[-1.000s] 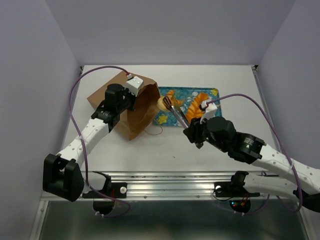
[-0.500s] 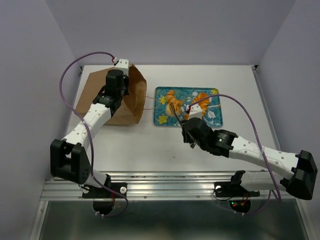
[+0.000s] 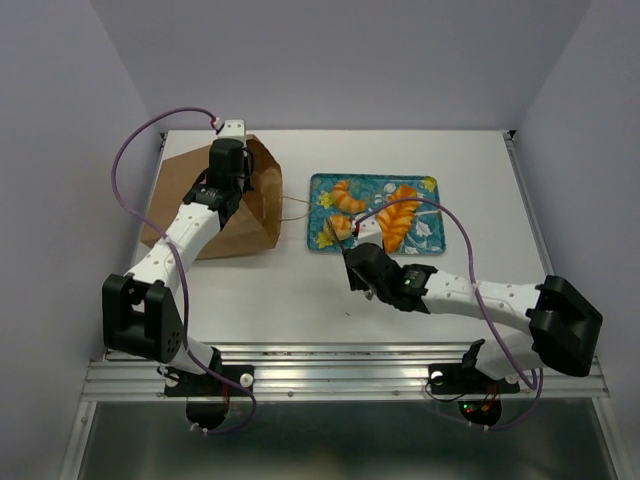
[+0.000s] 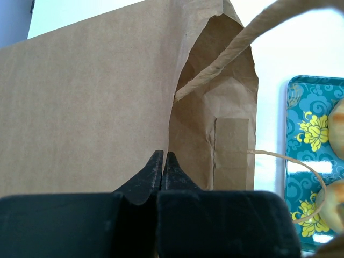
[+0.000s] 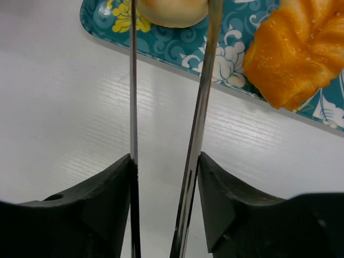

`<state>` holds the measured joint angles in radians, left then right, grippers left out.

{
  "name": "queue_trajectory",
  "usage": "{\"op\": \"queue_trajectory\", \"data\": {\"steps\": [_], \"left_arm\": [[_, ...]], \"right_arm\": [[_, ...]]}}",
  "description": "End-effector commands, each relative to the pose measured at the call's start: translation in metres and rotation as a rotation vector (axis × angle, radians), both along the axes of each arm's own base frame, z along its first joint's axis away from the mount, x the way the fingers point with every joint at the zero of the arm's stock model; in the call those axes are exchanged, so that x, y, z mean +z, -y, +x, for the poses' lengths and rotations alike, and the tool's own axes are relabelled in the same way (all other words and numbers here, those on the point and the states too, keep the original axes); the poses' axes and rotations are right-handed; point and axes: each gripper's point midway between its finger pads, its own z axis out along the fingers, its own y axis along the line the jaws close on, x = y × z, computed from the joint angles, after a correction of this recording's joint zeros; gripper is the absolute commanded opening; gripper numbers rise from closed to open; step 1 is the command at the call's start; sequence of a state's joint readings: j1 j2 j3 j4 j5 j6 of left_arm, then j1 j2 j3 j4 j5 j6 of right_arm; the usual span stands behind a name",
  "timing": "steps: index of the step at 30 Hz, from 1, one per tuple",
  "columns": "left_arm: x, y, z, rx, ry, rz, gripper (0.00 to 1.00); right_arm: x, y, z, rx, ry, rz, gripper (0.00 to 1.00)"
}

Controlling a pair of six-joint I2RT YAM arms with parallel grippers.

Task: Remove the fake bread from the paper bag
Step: Place the fake bread in the container, then place the paper bag at the center of the board.

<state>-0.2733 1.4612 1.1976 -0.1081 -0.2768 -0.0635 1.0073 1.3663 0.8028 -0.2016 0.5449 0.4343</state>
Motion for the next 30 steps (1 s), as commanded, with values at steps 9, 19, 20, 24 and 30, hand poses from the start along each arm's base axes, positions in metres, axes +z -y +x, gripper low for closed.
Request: {"op": "queue_trajectory", "data": {"steps": [9,19,20,24,30], "left_arm": [[0.074,-0.003,-0.004,0.022,0.164,-0.083,0.00],[0.139,-0.008,-0.009,0.035,0.275,-0.171,0.00],[0.145,-0.011,-0.009,0.034,0.289,-0.189,0.00],[0.171,-0.012,-0.010,0.011,0.342,-0.267,0.00],[0.182,-0.016,-0.010,-0.031,0.375,-0.381,0.00]], "right_arm": [[0.044,-0.023,0.008,0.067,0.083,0.138,0.67],[0.111,-0.005,0.016,-0.028,0.205,0.234,0.55],[0.122,0.000,0.020,-0.052,0.230,0.248,0.55],[0.144,0.016,0.033,-0.112,0.284,0.253,0.55],[0.149,0.062,0.070,-0.267,0.287,0.291,0.54]]}}
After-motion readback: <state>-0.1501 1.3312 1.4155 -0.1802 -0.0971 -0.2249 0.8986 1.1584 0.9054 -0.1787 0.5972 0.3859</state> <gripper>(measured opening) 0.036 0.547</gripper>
